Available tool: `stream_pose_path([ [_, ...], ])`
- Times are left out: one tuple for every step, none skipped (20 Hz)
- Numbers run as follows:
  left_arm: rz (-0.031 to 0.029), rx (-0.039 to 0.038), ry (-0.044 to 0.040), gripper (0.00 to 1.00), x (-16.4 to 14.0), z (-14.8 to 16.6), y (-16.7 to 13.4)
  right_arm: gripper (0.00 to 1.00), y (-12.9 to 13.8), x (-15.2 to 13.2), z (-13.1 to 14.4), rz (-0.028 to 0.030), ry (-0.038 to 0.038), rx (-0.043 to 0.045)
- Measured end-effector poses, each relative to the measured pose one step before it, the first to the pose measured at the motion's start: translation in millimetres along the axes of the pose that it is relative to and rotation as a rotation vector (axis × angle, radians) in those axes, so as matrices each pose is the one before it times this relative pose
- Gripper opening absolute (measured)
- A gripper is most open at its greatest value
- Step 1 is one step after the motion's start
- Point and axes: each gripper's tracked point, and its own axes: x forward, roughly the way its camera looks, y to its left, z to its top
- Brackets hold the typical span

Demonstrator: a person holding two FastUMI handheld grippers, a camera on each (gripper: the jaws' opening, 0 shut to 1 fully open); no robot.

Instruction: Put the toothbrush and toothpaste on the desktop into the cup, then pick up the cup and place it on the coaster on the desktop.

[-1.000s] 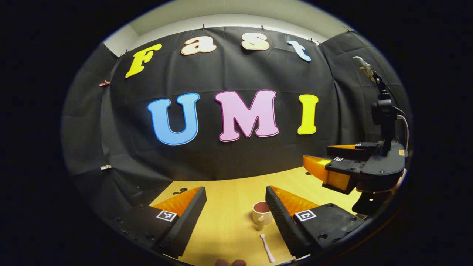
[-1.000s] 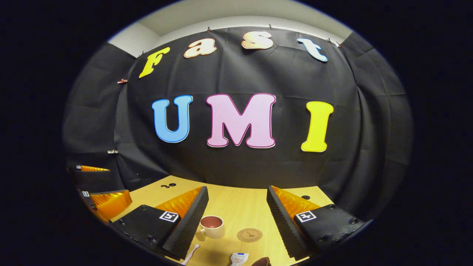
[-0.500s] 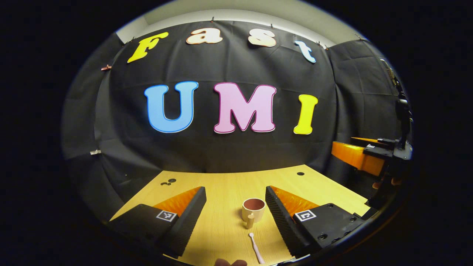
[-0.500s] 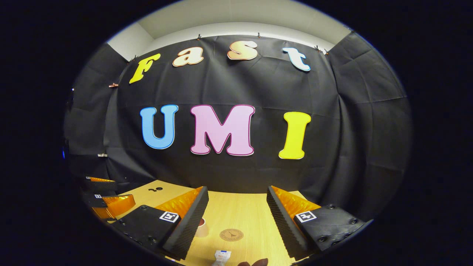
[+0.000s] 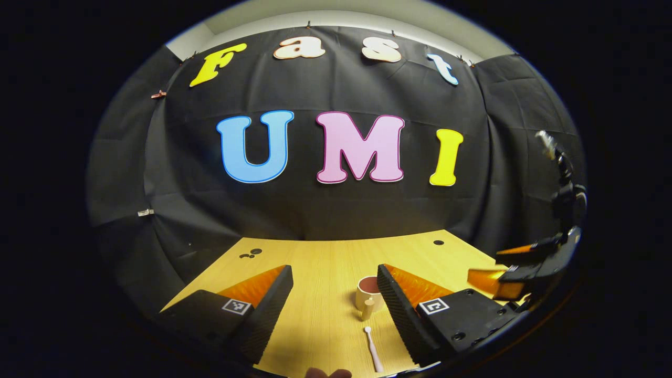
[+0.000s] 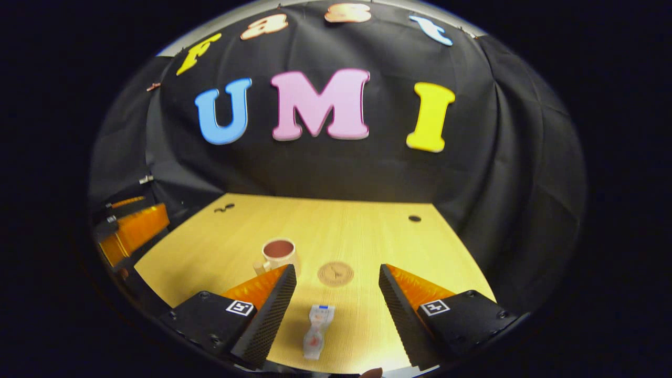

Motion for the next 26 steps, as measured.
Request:
stream_pose_path([
  [0.00262,-0.0053,0.00467,1.0,-1.13,-1.69,2.52,0.98,4.14,6.33,-16.74,0.00163,0.05936,-0.00443],
  [0.00161,-0.00457,0.00493,1.0,-1.73,-3.41,2.14,0.98,4.69,4.75,-16.78,0.00878,0.05693,0.00261],
  [0.0024,-0.00375,0.00555,1.0,-1.73,-1.96,2.4,0.98,4.7,6.06,-13.79,0.01042,0.05516,0.003],
  [0.00194,-0.003,0.00525,1.0,-1.11,-2.8,2.32,0.98,5.34,6.66,-13.52,0.00998,0.04599,0.00339],
  [0.00142,-0.00093,0.00388,1.0,-1.02,-1.09,3.05,0.98,5.71,8.15,-12.93,0.00885,0.0388,0.00387],
  [0.00311,0.00183,0.00373,1.0,-1.89,-3.06,3.27,0.98,4.42,9.94,-8.89,0.00476,0.04005,0.0044],
  [0.00292,0.00263,0.0025,1.0,-1.61,-0.3,3.56,0.98,3.81,8.12,-11.3,0.00154,0.04105,0.00448],
  [0.00324,0.00192,0.00157,1.0,-1.23,-2.46,4.04,0.98,4.16,7.02,-9.91,0.00183,0.0381,0.00698],
  [0.00307,-0.00013,0.00114,1.0,-1.64,-0.02,3.33,0.98,1.34,6.55,-6.79,0.00098,0.03102,0.00605],
  [0.00388,-0.00105,0.00217,1.0,-2.49,-1.65,4.23,0.98,1.3,6.58,-7.88,-0.00654,0.0326,-0.00347],
  [0.00605,-0.00216,0.00508,1.0,-1.25,-2.01,4.48,0.98,0.83,8.03,-6.88,-0.00795,0.02685,-0.00963],
  [0.00592,-0.00387,0.0058,1.0,-2.22,-2.54,4.4,0.97,0.04,6.77,-5.27,-0.00884,0.02072,-0.01139],
  [0.00784,-0.00543,0.00559,1.0,-2.0,-1.91,4.09,0.97,2.28,7.63,-4.26,-0.00483,0.01686,-0.00643],
  [0.00693,-0.00603,0.00524,1.0,-1.59,-2.65,3.79,0.97,1.75,4.76,-1.83,-0.00409,0.01468,0.00073],
  [0.00643,-0.00534,0.00366,1.0,-1.93,-1.35,3.53,1.0,-0.08,3.58,-0.86,-0.00382,0.0094,0.00284],
  [0.00418,-0.00406,0.00264,1.0,-2.1,-2.07,3.67,0.96,-0.69,2.83,-0.32,-0.00734,0.01005,0.00379],
  [0.00382,-0.00165,0.0015,1.0,-1.72,-0.7,2.37,0.94,-1.06,2.56,-0.44,-0.00868,0.01282,0.00373],
  [0.00482,-0.00056,0.0017,1.0,-1.75,-1.79,2.79,0.92,-2.22,2.52,-0.26,-0.01018,0.01249,0.00711],
  [0.00268,-0.00124,0.00135,1.0,-0.68,-0.27,2.36,0.9,-0.23,1.98,-0.14,-0.00493,0.01138,0.01146],
  [0.00329,-0.00182,0.00032,1.0,-1.29,-1.71,1.66,0.9,-1.23,1.58,-0.25,-0.00652,0.00928,0.00926],
  [0.00431,-0.00274,0.00219,1.0,0.14,-0.95,3.02,0.87,-1.72,1.49,0.09,-0.00632,0.00742,0.00537],
  [0.00236,-0.00377,0.00404,1.0,0.86,-1.97,1.4,0.85,-1.52,2.67,-0.46,-0.0061,0.01079,0.00112],
  [0.00151,-0.00411,0.00324,1.0,0.34,0.03,1.36,0.81,-1.05,2.01,-1.57,-0.00442,0.01128,0.00144],
  [0.00051,-0.0027,0.00321,1.0,-0.52,-1.64,1.12,0.79,-0.58,2.04,-1.77,-0.00331,0.01475,0.00121],
  [0.00044,-0.00087,0.00339,1.0,1.08,-0.77,0.54,0.77,-0.51,1.98,-1.91,-0.00381,0.01098,0.00271],
  [-0.00195,0.00066,0.00293,1.0,0.01,-1.4,-0.75,0.76,-1.09,1.54,-0.69,-0.0072,0.01022,0.0011],
])
